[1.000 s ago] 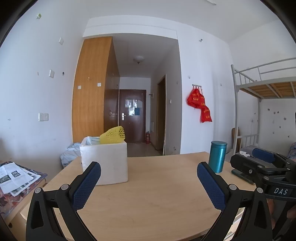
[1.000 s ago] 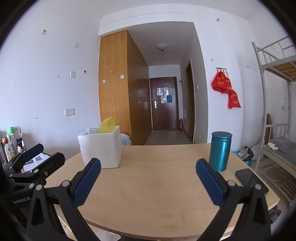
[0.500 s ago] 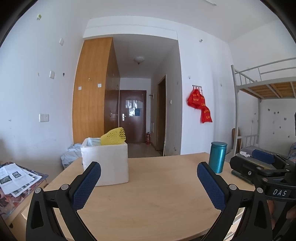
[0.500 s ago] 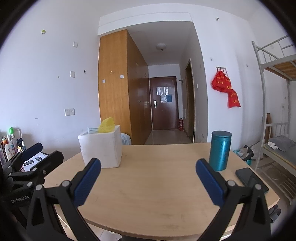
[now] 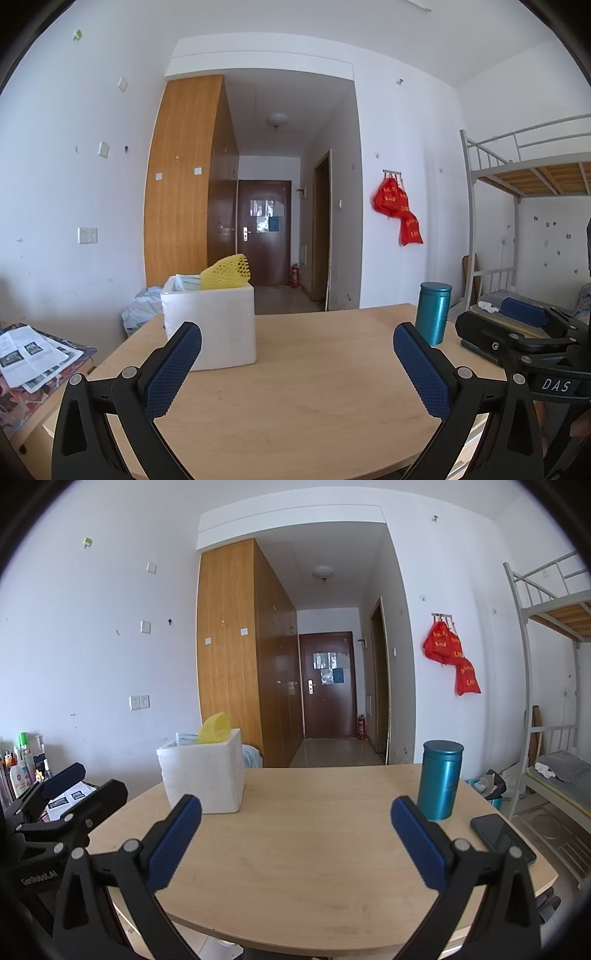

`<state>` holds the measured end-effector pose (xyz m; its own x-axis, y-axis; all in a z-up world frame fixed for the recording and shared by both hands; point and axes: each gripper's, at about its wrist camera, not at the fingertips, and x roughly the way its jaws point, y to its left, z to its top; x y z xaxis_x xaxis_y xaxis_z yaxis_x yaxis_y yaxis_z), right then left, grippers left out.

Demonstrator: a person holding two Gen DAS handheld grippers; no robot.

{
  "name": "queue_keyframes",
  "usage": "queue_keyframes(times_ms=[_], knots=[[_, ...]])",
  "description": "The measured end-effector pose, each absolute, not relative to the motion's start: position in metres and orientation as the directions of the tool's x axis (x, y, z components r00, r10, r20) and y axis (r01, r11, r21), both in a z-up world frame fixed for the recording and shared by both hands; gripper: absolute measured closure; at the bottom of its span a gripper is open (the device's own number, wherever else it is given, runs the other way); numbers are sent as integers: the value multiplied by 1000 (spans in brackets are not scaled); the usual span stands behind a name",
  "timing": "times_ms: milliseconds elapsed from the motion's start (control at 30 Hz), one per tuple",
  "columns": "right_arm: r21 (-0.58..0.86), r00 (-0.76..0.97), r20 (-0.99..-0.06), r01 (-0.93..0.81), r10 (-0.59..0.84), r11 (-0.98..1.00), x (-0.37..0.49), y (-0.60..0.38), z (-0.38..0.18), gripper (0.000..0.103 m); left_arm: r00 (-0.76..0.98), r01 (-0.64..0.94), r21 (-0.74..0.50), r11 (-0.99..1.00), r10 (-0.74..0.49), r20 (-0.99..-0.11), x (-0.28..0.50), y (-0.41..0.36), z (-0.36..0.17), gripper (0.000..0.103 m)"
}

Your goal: Organize soft objects

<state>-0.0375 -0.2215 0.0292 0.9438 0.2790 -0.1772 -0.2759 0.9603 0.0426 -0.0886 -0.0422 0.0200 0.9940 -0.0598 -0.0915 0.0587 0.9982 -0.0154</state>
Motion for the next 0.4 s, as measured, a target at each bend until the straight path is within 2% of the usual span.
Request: queue_keyframes(times_ms=[400], knots=[[41, 943, -179, -277, 280, 960, -39, -222, 29, 0, 995, 53, -22, 998, -55, -79, -94, -42, 20, 0]])
